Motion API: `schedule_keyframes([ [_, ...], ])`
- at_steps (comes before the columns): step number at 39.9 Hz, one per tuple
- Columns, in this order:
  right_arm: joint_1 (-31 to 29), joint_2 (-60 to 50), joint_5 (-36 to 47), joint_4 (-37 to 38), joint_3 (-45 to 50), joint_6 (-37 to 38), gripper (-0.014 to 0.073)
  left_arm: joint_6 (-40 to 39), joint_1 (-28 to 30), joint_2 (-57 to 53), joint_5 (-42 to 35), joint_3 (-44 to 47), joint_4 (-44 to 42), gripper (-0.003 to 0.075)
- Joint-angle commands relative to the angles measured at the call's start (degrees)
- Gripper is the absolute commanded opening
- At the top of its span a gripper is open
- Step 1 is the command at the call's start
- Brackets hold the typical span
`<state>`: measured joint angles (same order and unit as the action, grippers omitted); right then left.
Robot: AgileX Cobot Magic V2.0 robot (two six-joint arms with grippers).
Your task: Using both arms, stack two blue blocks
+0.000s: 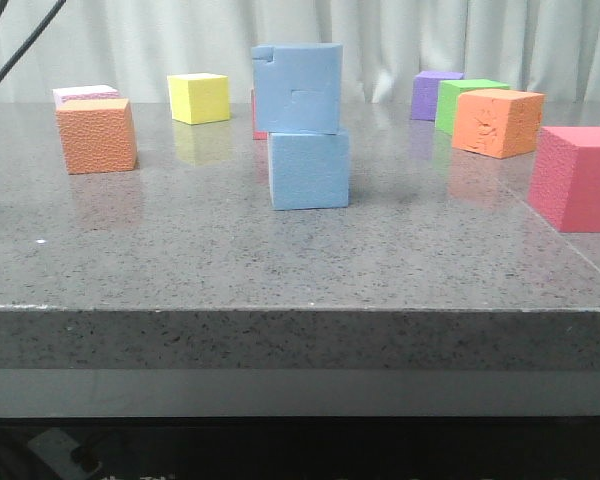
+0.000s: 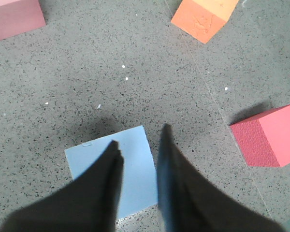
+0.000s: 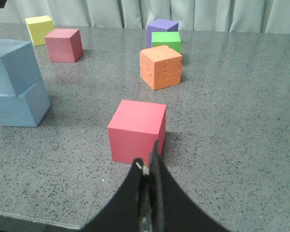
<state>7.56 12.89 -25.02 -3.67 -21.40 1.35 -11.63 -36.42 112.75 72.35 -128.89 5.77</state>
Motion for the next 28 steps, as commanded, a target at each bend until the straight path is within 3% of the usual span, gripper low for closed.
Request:
schedule_keyframes([
  [1,-0.18,0.52,4.67,0.04,-1.48,-0.53,-0.0071,-0.08,-0.43,-2.93,1.31,-1.83,0.42,0.0029],
  [4,-0.18,0.52,4.67,0.04,-1.48,-0.53,-0.0071,-0.08,-0.43,-2.93,1.31,-1.83,0.42,-0.0017],
  [14,-0.18,0.52,4.67,0.04,-1.48,-0.53,-0.0071,2.26,-0.33,-4.71,1.31,-1.83,-0.59,-0.0018],
  [28,-0.18,0.52,4.67,0.04,-1.48,-0.53,-0.0071,2.91,-0.21,-11.90,1.31,1.17,-15.52,-0.0018],
])
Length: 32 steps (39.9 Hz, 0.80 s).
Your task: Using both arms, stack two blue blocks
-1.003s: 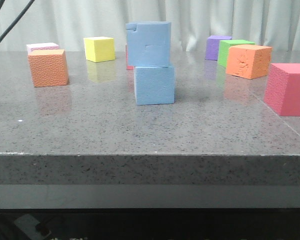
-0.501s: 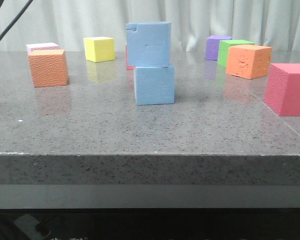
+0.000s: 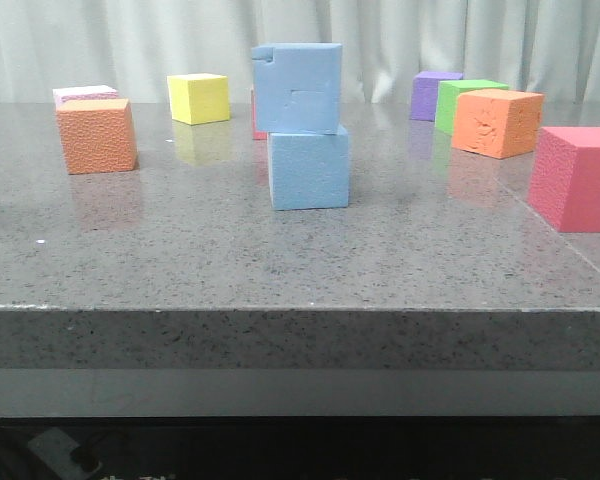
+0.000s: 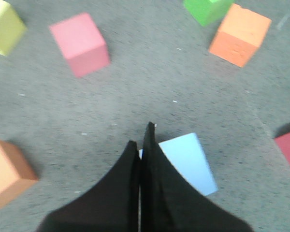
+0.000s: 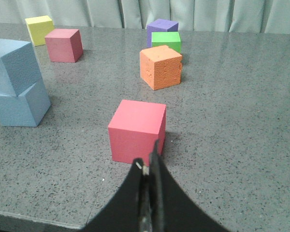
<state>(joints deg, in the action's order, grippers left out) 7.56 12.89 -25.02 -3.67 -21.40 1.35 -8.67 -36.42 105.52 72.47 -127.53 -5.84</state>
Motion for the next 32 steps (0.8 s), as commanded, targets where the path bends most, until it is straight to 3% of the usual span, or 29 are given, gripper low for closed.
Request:
schedule_keyframes([
  [1,-0.18,0.52,4.67,0.04,-1.48,-0.53,-0.0071,-0.05,-0.21,-5.27,1.19,0.27,-4.85,-0.0018],
  [8,-0.18,0.52,4.67,0.04,-1.48,-0.53,-0.0071,-0.05,-0.21,-9.84,1.19,7.22,-6.49,-0.0018],
  [23,-0.18,0.52,4.67,0.04,-1.48,-0.53,-0.0071,-3.84,-0.21,-27.04,1.19,37.22,-13.34,-0.0018],
  [32,-0.18,0.52,4.67,0.04,-1.48,-0.53,-0.0071,-6.42,-0.21,-38.82,-1.20,50.21,-17.12,-0.0018],
])
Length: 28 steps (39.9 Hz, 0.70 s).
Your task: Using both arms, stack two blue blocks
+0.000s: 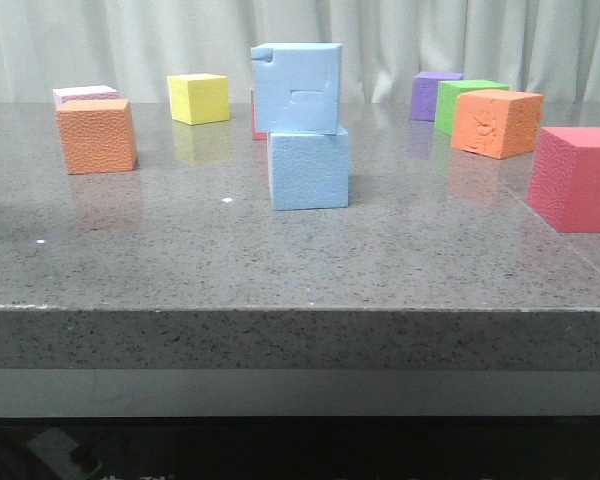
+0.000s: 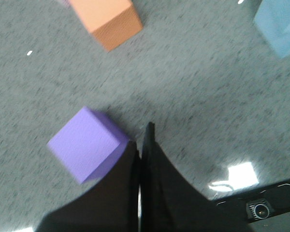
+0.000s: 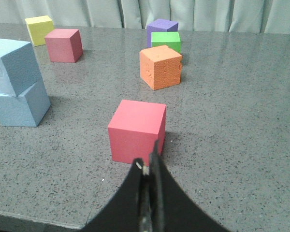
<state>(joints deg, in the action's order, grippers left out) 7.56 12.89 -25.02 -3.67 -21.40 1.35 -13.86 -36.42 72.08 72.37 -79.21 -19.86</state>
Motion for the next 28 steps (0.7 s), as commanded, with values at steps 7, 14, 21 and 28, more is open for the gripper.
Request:
schedule_keyframes([
  [7,-0.18,0.52,4.67,0.04,-1.48,-0.53,-0.0071,-1.24,-0.21,-16.82,-9.14,10.00,-3.49,-0.0018],
  [14,-0.18,0.52,4.67,0.04,-1.48,-0.53,-0.0071,-1.24,-0.21,-29.75,-19.22,18.80,-3.38,-0.0018],
  [21,-0.18,0.52,4.67,0.04,-1.48,-0.53,-0.0071,-1.24,-0.21,-41.49,-26.05,25.89,-3.38,-0.0018],
  [28,-0.18,0.52,4.67,0.04,-1.48,-0.53,-0.0071,-1.24,-0.21,-49.90,-30.24,31.24,-3.38,-0.0018],
])
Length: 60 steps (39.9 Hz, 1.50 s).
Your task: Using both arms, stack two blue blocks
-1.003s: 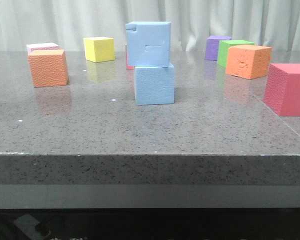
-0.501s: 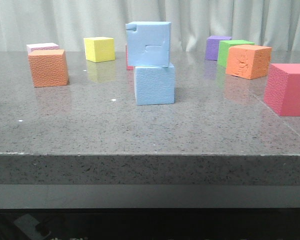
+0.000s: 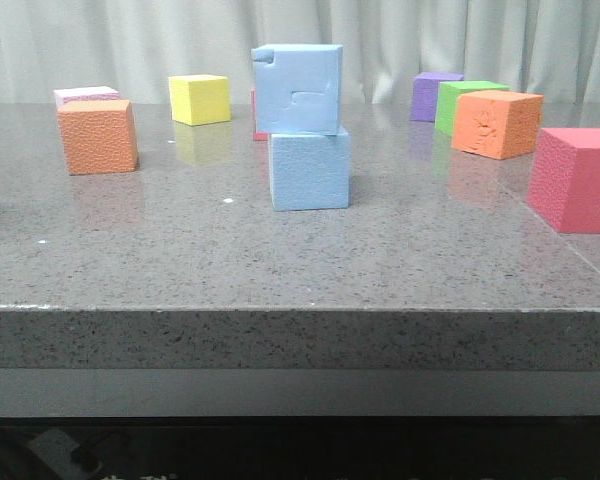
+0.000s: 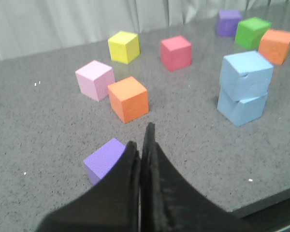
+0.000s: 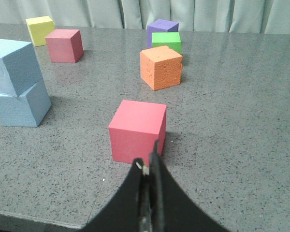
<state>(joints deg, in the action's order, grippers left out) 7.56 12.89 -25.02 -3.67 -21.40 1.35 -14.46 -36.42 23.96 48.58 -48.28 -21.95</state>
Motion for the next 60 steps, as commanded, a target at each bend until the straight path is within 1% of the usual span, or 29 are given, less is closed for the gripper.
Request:
schedule_keyframes([
  [1,-0.18,0.52,4.67,0.04,-1.48,-0.53,-0.0071,-0.64,-0.21,-2.70,-6.87,0.84,-1.21,-0.0018],
  [9,-0.18,0.52,4.67,0.04,-1.48,-0.53,-0.0071,-0.64,-0.21,-5.86,-6.65,1.79,-1.21,-0.0018],
  [51,-0.18,0.52,4.67,0.04,-1.48,-0.53,-0.0071,-0.28,-0.21,-5.86,-7.26,1.79,-0.76,-0.0018],
  [53,-0.18,0.52,4.67,0.04,-1.48,-0.53,-0.0071,2.29,-0.21,-5.86,-7.28,1.79,1.59,-0.0018],
  [56,-0.18,0.52,4.67,0.04,-1.48,-0.53,-0.0071,8.78,-0.21,-5.86,-7.62,1.88,6.33,-0.0018],
  [58,-0.18,0.52,4.67,0.04,-1.48,-0.53,-0.0071,11.05,-0.11,-6.08,-8.92,2.50,7.77,-0.0018],
  [60,-0.18,0.52,4.67,0.04,-1.48,-0.53,-0.0071,11.28,0.58,-6.22,-10.46,3.47,8.12,-0.0018],
])
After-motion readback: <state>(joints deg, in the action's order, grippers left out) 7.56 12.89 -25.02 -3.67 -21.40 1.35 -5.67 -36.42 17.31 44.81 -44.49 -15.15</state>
